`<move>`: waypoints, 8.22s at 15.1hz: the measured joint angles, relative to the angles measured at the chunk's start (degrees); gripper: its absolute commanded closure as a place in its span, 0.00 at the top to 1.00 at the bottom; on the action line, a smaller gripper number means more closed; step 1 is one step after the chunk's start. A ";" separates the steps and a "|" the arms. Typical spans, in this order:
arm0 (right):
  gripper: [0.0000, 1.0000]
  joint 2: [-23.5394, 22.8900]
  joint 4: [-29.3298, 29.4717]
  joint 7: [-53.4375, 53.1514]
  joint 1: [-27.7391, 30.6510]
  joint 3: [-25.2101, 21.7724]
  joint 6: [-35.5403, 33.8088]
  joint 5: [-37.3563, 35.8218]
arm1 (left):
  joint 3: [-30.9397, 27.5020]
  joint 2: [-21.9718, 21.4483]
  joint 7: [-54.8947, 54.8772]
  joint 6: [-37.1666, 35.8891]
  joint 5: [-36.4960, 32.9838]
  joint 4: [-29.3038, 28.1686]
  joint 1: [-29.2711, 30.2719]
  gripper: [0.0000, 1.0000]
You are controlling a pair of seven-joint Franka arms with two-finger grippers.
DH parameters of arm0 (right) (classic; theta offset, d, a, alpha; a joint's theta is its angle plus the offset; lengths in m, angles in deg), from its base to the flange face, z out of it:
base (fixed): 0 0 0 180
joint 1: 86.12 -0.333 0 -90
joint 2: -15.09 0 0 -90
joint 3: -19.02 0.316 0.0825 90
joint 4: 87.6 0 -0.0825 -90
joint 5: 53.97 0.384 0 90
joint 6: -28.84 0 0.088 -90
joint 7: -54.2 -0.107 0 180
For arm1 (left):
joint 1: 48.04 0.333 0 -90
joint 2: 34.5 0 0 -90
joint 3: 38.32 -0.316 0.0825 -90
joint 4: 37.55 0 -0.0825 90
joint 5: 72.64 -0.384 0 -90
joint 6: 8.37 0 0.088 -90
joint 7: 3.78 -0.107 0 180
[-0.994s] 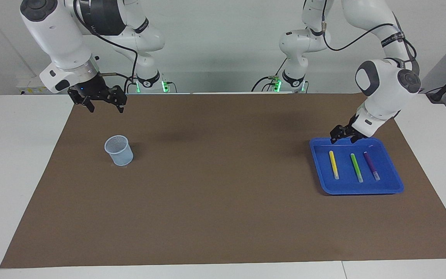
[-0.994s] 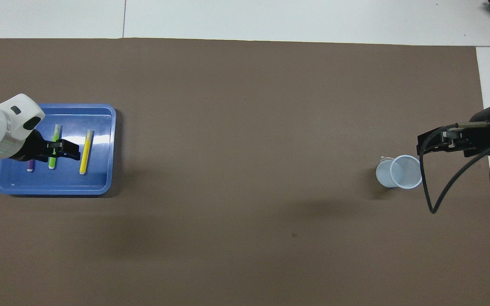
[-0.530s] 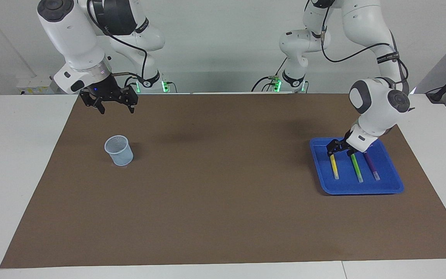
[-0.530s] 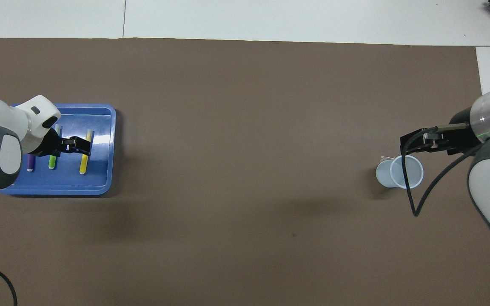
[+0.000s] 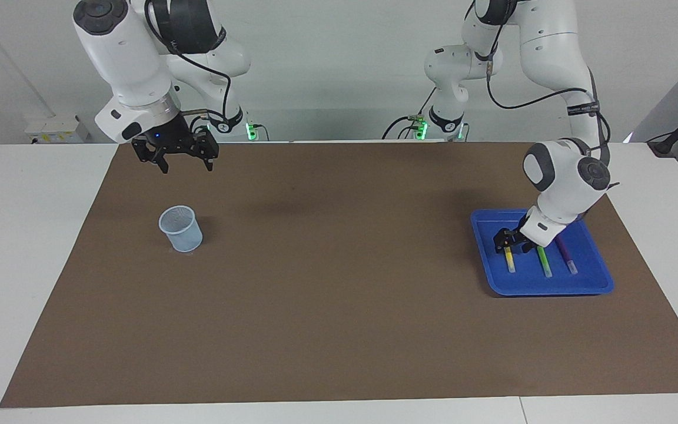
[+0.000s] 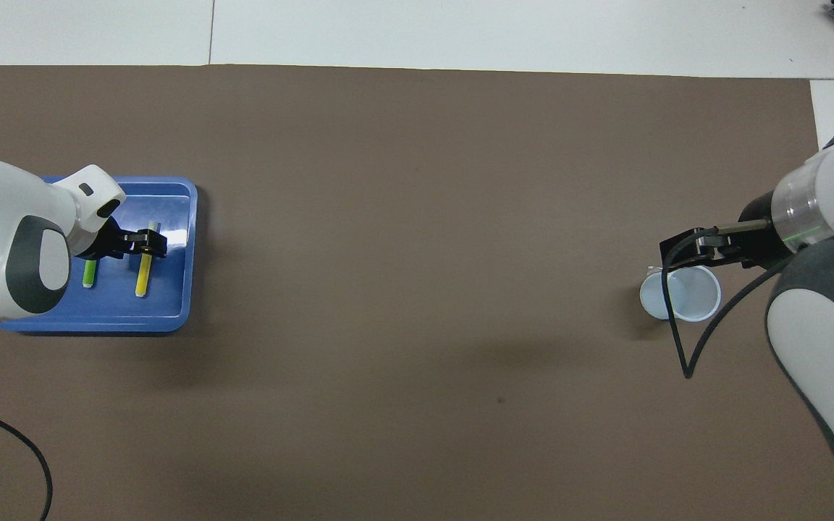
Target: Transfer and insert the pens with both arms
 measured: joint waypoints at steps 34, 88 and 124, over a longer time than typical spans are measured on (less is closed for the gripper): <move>1.00 4.30 -12.06 -10.72 -6.58 0.30 22.27 24.98 | 5.80 -2.37 50.32 -31.67 19.36 22.79 -1.69 0.00; 0.00 -4.00 -9.96 -27.98 -28.19 -0.24 44.61 27.77 | 8.55 -13.32 93.61 -31.28 49.24 6.44 -7.60 1.00; 1.00 0.94 -21.92 39.02 5.96 -0.69 27.12 -2.61 | 6.24 -9.09 -7.93 -6.17 -1.75 -1.55 11.51 1.00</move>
